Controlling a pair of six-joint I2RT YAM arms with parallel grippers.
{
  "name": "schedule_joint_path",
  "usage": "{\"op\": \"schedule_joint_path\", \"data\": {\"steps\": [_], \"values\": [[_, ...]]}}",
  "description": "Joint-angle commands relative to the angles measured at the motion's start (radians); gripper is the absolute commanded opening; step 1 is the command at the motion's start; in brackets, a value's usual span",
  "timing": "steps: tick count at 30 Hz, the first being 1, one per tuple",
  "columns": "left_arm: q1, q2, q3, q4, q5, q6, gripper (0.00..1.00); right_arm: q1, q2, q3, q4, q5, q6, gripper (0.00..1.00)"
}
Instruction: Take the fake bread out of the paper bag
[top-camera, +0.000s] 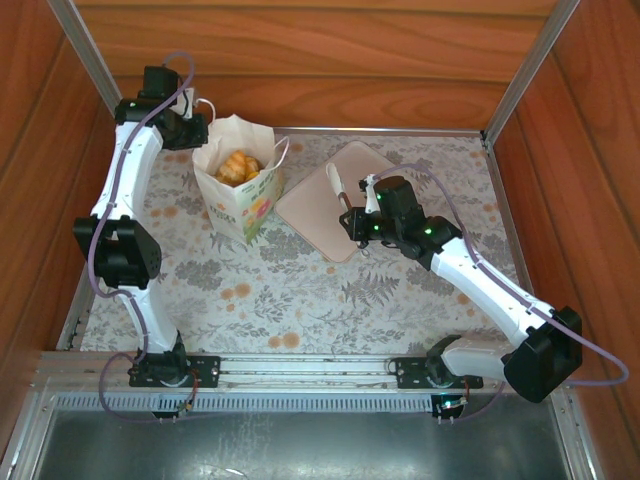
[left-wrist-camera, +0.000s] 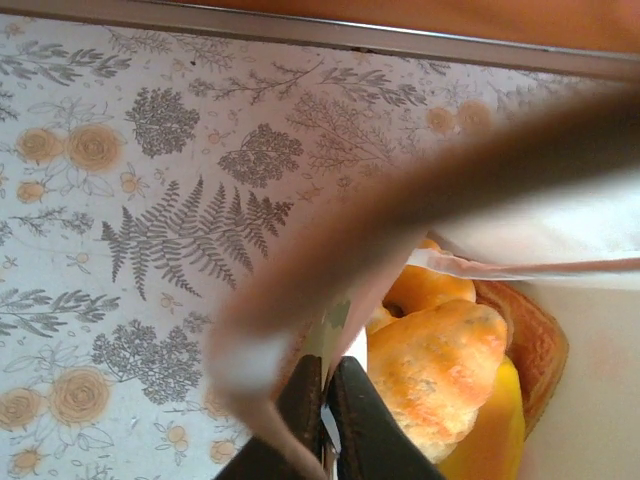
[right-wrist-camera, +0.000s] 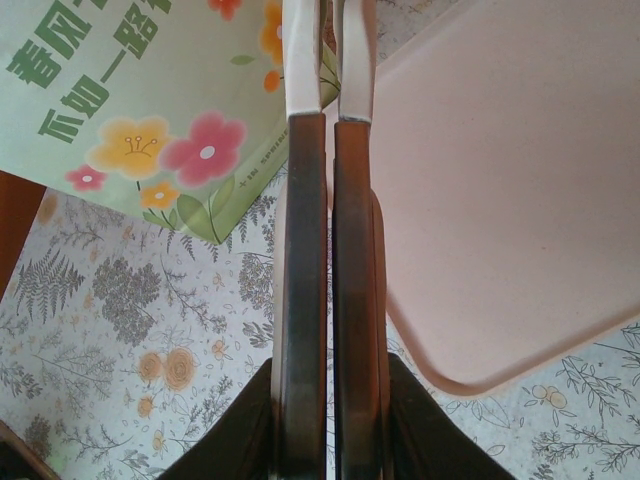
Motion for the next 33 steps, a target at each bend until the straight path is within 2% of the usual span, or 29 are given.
{"op": "schedule_joint_path", "data": {"steps": [1,5,16,24,27,33], "values": [[-0.004,0.031,0.042,-0.026,-0.017,0.016,0.04,-0.006,-0.007,0.007,0.030,-0.017,0.008,0.21],[-0.007,0.039,0.067,-0.029,-0.023,0.024,0.00,-0.007,-0.012,0.003,0.033,-0.019,0.008,0.21],[-0.025,0.044,0.100,-0.040,-0.066,0.068,0.00,-0.007,-0.018,-0.011,0.048,-0.019,0.010,0.21],[-0.044,0.054,0.083,-0.098,-0.107,0.088,0.33,-0.007,-0.021,-0.011,0.054,-0.018,0.013,0.21],[-0.056,0.062,0.086,-0.112,-0.139,0.101,0.36,-0.007,-0.014,-0.003,0.050,-0.019,0.011,0.21],[-0.062,0.102,0.133,-0.148,-0.161,0.111,0.37,-0.007,-0.018,-0.009,0.059,-0.023,0.015,0.21]]}}
